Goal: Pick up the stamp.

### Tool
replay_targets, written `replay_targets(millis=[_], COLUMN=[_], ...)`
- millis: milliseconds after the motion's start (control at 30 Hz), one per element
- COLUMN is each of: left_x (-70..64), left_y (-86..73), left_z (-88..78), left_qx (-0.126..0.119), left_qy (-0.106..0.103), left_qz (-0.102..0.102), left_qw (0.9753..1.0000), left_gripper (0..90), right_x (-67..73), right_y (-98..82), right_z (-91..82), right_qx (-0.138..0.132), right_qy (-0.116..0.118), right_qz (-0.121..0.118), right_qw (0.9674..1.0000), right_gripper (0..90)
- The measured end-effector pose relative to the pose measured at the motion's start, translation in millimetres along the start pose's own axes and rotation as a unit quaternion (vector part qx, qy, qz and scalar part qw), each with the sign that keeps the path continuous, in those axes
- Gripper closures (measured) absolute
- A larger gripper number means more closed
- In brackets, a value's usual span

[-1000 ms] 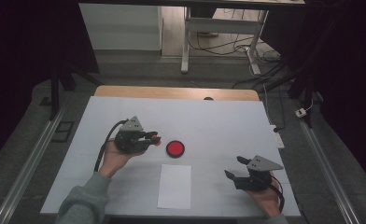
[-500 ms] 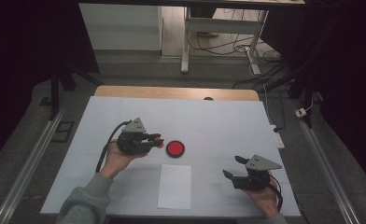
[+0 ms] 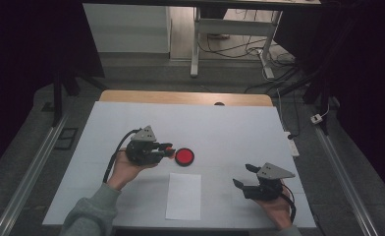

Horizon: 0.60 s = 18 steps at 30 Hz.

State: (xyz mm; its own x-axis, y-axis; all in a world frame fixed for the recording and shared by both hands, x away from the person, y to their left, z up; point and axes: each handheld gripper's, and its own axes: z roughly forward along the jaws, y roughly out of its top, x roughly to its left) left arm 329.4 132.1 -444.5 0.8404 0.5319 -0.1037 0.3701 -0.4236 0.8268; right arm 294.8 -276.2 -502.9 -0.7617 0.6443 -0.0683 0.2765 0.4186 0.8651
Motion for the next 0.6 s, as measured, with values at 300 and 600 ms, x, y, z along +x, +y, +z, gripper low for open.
replay_targets(millis=[300, 600], left_x=[-7.5, -10.4], left_y=[2.6, 4.7], left_z=[0.9, -1.1], left_qx=[-0.007, -0.012], left_qy=[-0.018, -0.021], left_qz=[0.006, 0.005], left_qw=[0.9998, 0.9997], left_gripper=[72.5, 72.4], right_x=[2.8, 3.6], right_y=[3.8, 3.2], right_z=[4.0, 3.9], right_qx=[-0.002, -0.002], right_qy=[0.003, 0.007], right_qz=[-0.004, -0.007], right_qw=[1.0, 1.0], right_gripper=[25.9, 26.1])
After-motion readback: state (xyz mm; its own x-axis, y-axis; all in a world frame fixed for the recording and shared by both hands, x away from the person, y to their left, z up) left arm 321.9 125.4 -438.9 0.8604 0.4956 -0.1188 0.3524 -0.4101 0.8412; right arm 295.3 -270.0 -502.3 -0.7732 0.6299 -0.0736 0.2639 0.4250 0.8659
